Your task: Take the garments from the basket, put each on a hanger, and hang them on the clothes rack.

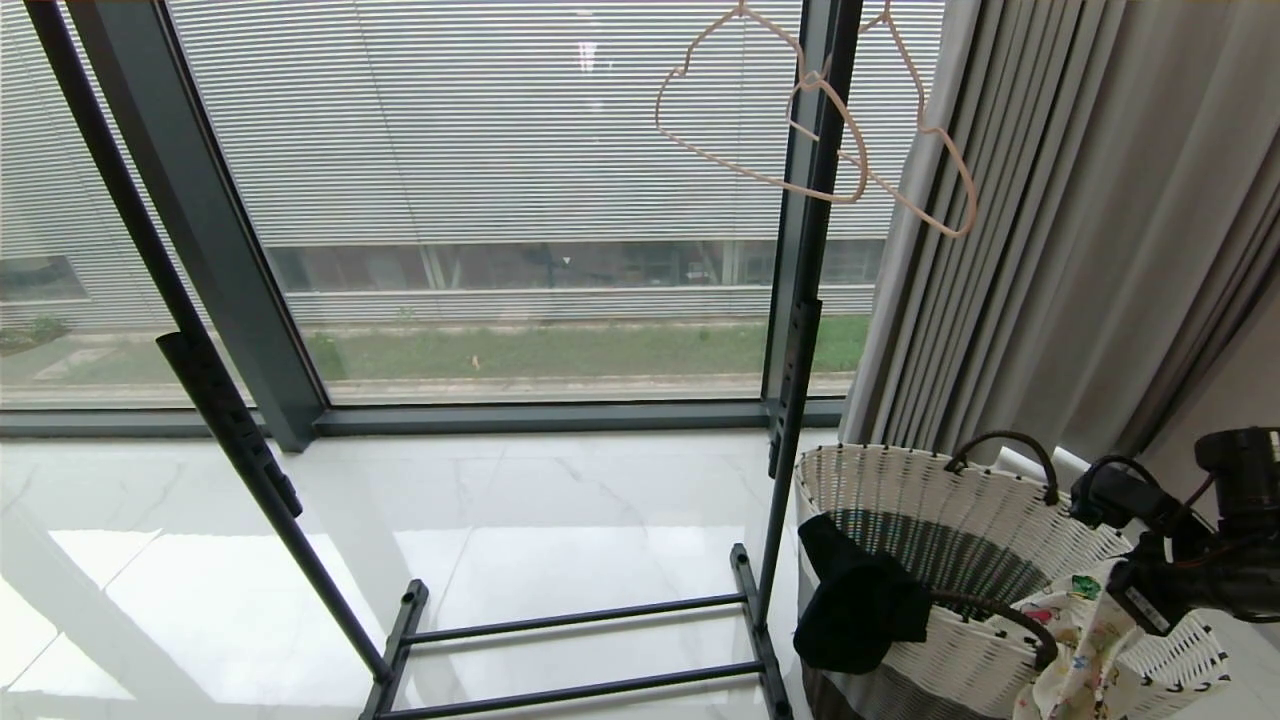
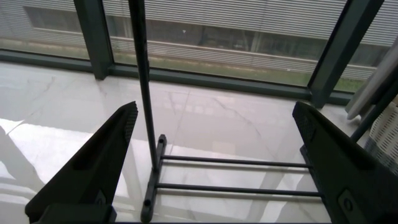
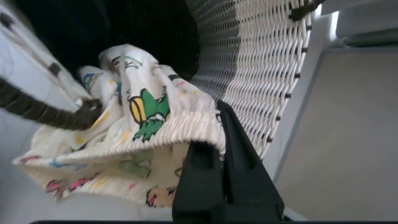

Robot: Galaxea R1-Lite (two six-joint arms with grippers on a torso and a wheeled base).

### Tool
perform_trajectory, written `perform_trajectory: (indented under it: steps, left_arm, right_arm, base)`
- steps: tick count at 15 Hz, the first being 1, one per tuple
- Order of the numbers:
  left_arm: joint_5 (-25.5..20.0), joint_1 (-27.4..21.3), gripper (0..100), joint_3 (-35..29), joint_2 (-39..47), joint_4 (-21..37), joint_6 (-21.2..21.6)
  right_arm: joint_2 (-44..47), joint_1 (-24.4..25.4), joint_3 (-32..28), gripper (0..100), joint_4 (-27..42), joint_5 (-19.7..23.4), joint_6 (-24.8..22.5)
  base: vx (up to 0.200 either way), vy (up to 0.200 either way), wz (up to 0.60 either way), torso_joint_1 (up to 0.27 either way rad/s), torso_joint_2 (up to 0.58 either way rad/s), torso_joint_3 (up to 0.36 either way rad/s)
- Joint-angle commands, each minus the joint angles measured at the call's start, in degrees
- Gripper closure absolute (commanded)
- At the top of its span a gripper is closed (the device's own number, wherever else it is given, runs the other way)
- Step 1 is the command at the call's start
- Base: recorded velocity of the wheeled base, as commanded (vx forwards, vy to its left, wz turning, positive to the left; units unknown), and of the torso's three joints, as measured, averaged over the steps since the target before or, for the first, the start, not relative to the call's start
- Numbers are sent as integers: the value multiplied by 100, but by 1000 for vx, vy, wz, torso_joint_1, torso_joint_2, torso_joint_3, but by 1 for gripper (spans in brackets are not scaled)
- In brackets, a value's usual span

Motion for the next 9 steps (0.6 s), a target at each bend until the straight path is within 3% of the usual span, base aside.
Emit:
perform_trajectory:
  steps: [1, 5, 9]
  left_arm:
    - [2, 0, 0, 1, 0, -2, -10]
    - [2, 0, 0, 1, 0, -2, 34]
    - [-7, 9, 0, 1, 0, -2, 86]
  right_arm:
    - [-1693, 171, -464, 100, 1518, 21, 609]
    - [-3433, 426, -1430, 100, 3917, 294, 890]
    - [-4294, 566, -1562, 100, 4550, 285, 863]
  base:
    - [0, 0, 0, 0, 0, 0]
    - [0, 0, 0, 0, 0, 0]
    - [0, 0, 0, 0, 0, 0]
